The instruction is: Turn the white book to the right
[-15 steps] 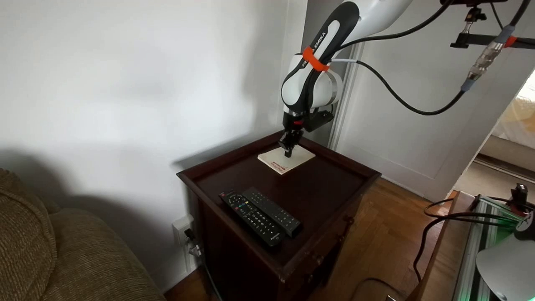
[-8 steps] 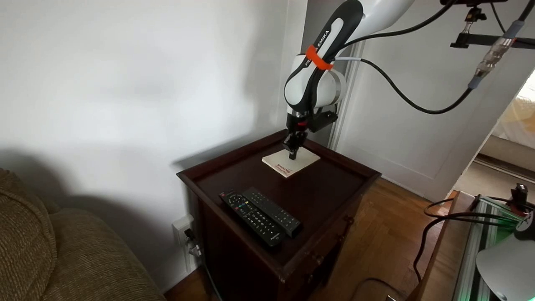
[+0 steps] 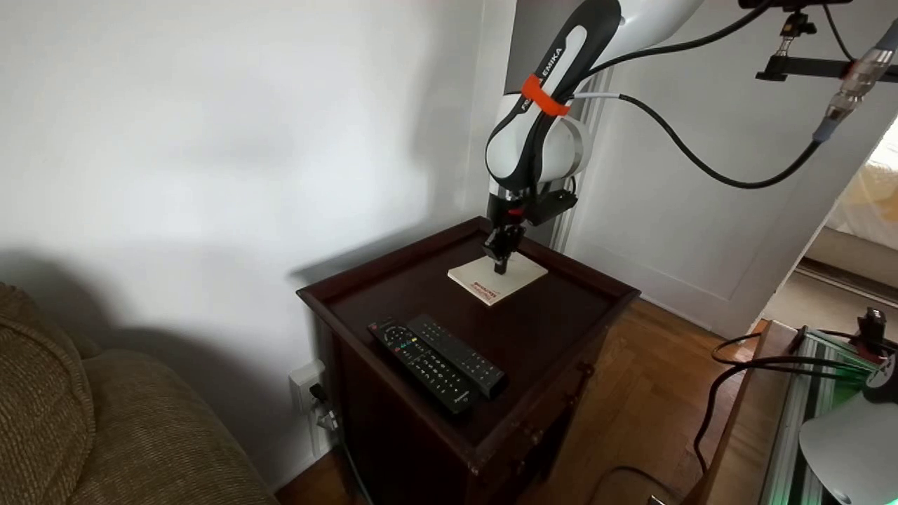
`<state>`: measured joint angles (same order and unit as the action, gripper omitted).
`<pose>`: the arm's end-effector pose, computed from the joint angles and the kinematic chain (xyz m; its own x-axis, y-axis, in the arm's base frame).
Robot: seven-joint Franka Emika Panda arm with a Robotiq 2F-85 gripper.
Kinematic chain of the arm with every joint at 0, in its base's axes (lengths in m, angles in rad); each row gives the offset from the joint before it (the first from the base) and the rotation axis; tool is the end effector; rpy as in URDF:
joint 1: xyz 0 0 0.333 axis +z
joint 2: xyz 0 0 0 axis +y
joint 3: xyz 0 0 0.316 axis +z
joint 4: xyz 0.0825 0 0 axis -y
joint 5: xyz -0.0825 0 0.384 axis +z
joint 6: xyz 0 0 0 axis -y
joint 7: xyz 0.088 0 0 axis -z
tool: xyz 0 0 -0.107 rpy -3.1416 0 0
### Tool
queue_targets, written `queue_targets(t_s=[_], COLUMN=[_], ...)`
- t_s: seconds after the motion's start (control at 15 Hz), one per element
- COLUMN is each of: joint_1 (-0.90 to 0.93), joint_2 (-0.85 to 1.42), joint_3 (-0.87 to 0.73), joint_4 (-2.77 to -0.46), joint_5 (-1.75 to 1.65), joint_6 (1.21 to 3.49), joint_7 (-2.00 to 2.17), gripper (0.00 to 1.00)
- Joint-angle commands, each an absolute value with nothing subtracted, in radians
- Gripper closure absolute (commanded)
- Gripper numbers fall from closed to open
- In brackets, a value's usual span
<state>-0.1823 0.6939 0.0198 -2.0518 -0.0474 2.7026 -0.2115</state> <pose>0.5658 -0.0907 0.0901 0.9952 0.0879 -0.0431 0.0878 -0.9961 -0.0035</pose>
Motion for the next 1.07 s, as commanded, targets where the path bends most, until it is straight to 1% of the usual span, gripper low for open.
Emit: queue_targets(t_s=[0.0, 0.33, 0.47, 0.93, 1.0], joint_1=[-0.171, -0.17, -0.173, -0.173, -0.176], joint_2=[0.709, 0.7, 0.663, 0.66, 0.663], joint_3=[0.009, 0.012, 0.013, 0.013, 0.021], joint_4=[-2.127, -2.156, -2.112, -2.118, -2.122], joint_5=[-0.036, -0.02, -0.034, -0.031, -0.007], joint_6=[2.716, 2.743, 2.707, 2.71, 2.746], joint_7=[-0.191, -0.157, -0.177, -0.173, -0.148], gripper=[1.0, 1.0, 0.99, 1.0, 1.0])
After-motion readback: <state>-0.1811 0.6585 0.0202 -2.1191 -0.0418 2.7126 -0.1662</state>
